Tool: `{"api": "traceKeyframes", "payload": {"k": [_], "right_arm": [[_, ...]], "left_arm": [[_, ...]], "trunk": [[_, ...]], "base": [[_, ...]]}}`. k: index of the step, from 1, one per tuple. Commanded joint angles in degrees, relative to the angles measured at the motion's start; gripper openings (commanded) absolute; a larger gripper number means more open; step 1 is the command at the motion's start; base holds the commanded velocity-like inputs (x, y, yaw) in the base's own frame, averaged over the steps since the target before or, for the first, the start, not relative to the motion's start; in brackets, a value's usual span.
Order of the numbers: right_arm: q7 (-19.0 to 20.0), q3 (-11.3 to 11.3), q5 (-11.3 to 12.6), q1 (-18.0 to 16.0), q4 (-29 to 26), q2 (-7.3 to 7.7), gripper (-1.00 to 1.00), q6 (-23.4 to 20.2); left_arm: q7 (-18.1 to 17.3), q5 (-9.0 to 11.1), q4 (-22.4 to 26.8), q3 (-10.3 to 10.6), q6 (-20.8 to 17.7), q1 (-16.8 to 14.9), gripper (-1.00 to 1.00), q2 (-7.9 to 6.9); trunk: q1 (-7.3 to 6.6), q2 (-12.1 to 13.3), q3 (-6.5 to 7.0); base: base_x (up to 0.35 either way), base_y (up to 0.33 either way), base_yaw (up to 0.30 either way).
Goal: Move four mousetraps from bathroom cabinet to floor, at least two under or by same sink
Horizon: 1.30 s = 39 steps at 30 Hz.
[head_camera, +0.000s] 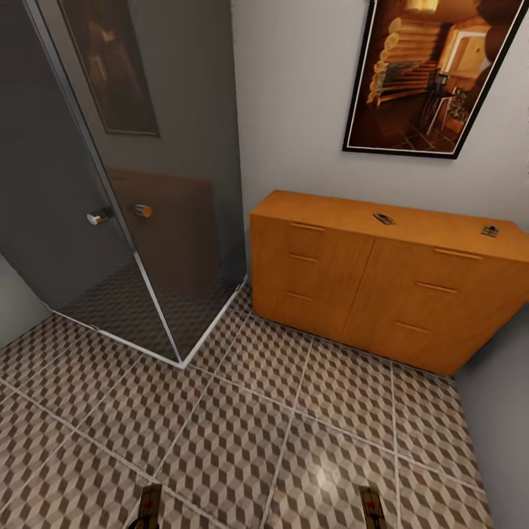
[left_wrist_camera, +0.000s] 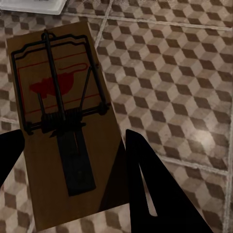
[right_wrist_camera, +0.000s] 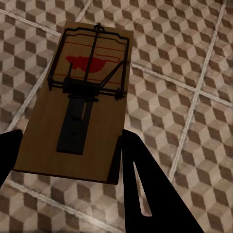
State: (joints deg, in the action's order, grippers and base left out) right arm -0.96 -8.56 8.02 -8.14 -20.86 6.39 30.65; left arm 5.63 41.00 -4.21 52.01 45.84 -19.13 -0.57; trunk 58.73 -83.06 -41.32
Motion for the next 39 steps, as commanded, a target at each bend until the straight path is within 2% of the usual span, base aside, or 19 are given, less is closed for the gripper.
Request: {"api": "traceKeyframes", "payload": {"k": [1,8,14,39], "right_arm": [[0.0,-0.5,0.8,0.0,0.0,0.07,-1.00,0.2],[0.0,-0.5,0.8,0.0,0.0,0.07,-1.00,0.2],[0.0,-0.5,0.8,0.0,0.0,0.20,-1.00,0.2],[0.1,-0.6,0.8,0.0,0.0,0.12,-1.00,0.2]], "left_arm": [[0.8,-0.5,-0.1,0.4,0.1,0.0,-1.00,0.03],[0.8,-0.5,-0.1,0.4,-0.2,0.0,-1.00,0.07],[0.8,-0.5,-0.1,0.4,-0.8,0.0,-1.00,0.71],[0.8,-0.4,-0.1,0.3,-0.8,0.0,-1.00,0.68]], "trunk": [[0.00,0.0,0.05],[0.00,0.0,0.69],[0.00,0.0,1.25],[0.00,0.0,3.48]], "base": [[0.000,0.000,0.000],[0.000,0.000,0.000],[0.000,0.000,0.000],[0.000,0.000,0.000]]}}
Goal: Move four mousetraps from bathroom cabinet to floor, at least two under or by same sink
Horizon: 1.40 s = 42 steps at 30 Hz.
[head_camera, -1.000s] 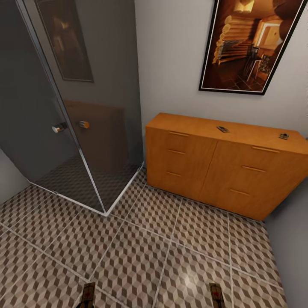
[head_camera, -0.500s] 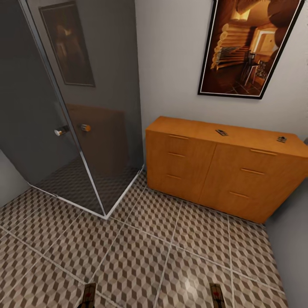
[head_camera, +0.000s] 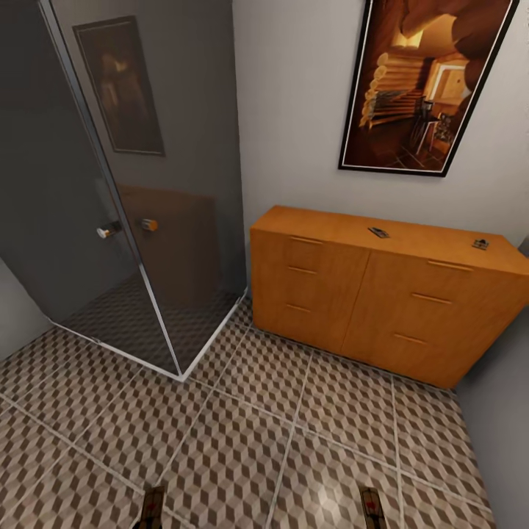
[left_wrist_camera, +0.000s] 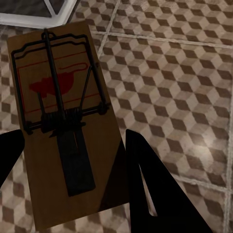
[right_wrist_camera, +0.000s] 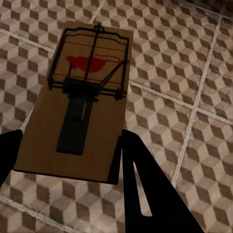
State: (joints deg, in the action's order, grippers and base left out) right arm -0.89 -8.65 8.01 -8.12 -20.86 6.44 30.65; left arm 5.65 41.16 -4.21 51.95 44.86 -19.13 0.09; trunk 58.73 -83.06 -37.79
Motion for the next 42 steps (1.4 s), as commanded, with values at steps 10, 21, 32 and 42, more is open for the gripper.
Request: {"api": "traceKeyframes", "payload": {"k": [10,21,32,42], "right_arm": [[0.0,-0.5,0.8,-0.1,0.0,0.06,-1.00,0.2],[0.0,-0.4,0.8,0.0,0.0,0.15,-1.00,0.2],[0.0,-0.5,0.7,0.0,0.0,0.07,-1.00,0.2],[-0.1,-0.4,0.7,-0.1,0.0,0.11,-1.00,0.2]], "left_arm": [[0.8,-0.6,-0.1,0.3,0.1,0.0,-1.00,0.08],[0.8,-0.6,-0.1,0.3,0.2,0.0,-1.00,0.09],[0.8,-0.6,-0.1,0.3,0.2,0.0,-1.00,0.09],[0.8,-0.6,-0.1,0.3,0.2,0.0,-1.00,0.09]], "trunk": [[0.00,0.0,0.84],[0.00,0.0,1.16],[0.00,0.0,1.16],[0.00,0.0,1.16]], "base": [[0.000,0.000,0.000],[0.000,0.000,0.000],[0.000,0.000,0.000],[0.000,0.000,0.158]]}}
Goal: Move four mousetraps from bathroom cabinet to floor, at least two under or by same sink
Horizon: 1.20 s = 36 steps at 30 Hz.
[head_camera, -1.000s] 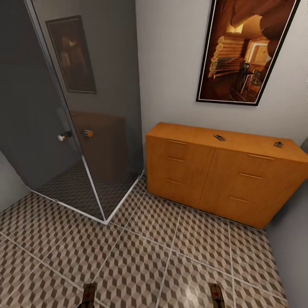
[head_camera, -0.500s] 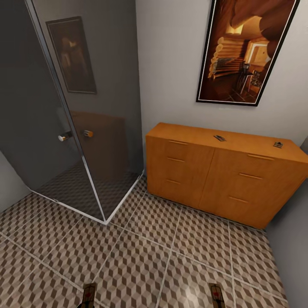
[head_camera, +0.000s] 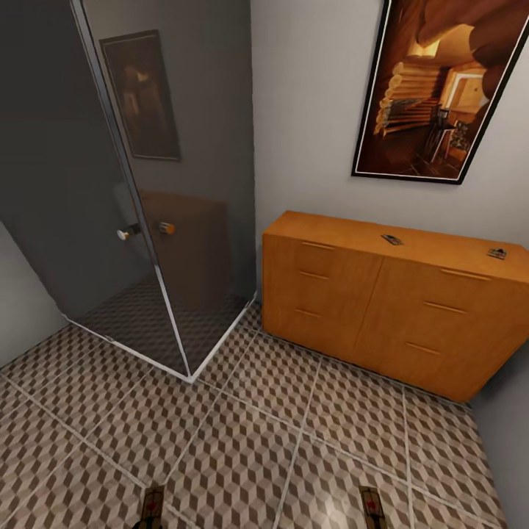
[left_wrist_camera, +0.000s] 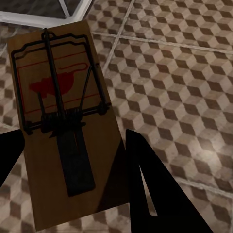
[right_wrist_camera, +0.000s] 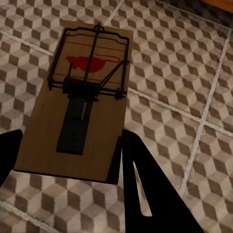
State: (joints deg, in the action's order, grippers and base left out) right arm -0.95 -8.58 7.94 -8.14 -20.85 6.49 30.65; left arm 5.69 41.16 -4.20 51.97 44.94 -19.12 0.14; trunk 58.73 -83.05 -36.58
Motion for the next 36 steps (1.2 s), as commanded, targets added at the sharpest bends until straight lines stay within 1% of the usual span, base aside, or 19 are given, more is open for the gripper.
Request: {"api": "traceKeyframes", "payload": {"k": [1,21,26,36], "right_arm": [[0.0,-0.5,0.8,0.0,0.0,0.08,-1.00,0.2],[0.0,-0.5,0.8,0.0,0.0,0.03,-1.00,0.2],[0.0,-0.5,0.8,0.0,0.0,0.01,-1.00,0.2],[0.0,-0.5,0.8,0.0,0.0,0.01,-1.00,0.1]], "left_arm": [[0.8,-0.6,-0.1,0.3,0.1,0.0,-1.00,0.03],[0.8,-0.6,-0.1,0.2,0.1,0.0,-1.00,0.03],[0.8,-0.6,-0.1,0.2,0.1,0.0,-1.00,0.03],[0.8,-0.6,-0.1,0.2,0.1,0.0,-1.00,-0.05]], "trunk": [[0.00,0.0,-0.05],[0.00,0.0,-0.05],[0.00,0.0,-0.05],[0.00,0.0,-0.05]], "base": [[0.000,0.000,0.079],[0.000,0.000,0.009],[0.000,0.000,0.197],[0.000,0.000,0.272]]}}
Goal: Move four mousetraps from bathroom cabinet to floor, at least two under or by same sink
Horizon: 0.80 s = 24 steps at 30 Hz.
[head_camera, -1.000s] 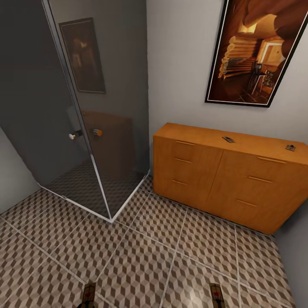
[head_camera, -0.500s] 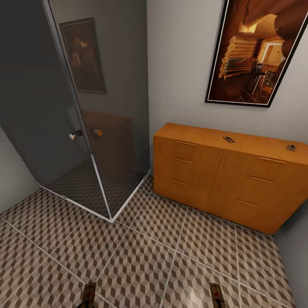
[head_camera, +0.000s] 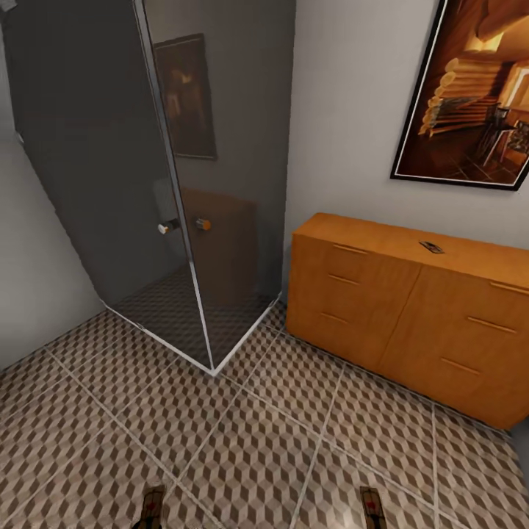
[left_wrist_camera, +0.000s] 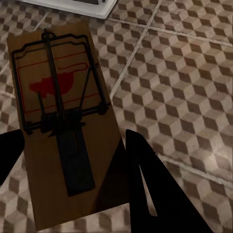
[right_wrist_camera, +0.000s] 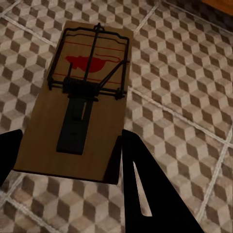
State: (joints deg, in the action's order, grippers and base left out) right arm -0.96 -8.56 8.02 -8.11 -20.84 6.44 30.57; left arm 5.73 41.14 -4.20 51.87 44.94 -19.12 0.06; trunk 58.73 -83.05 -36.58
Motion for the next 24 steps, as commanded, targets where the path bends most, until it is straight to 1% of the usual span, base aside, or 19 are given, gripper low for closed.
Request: {"api": "traceKeyframes", "payload": {"k": [1,24], "right_arm": [[0.0,-0.5,0.8,0.0,0.0,0.06,-1.00,0.2],[0.0,-0.5,0.8,0.0,0.0,0.00,-1.00,0.3]], "left_arm": [[0.8,-0.5,-0.1,0.3,0.1,0.0,-1.00,0.04],[0.8,-0.5,-0.1,0.3,0.1,0.0,-1.00,0.03]], "trunk": [[0.00,0.0,-0.05],[0.00,0.0,-0.05]], "base": [[0.000,0.000,0.281],[0.000,0.000,0.286]]}}
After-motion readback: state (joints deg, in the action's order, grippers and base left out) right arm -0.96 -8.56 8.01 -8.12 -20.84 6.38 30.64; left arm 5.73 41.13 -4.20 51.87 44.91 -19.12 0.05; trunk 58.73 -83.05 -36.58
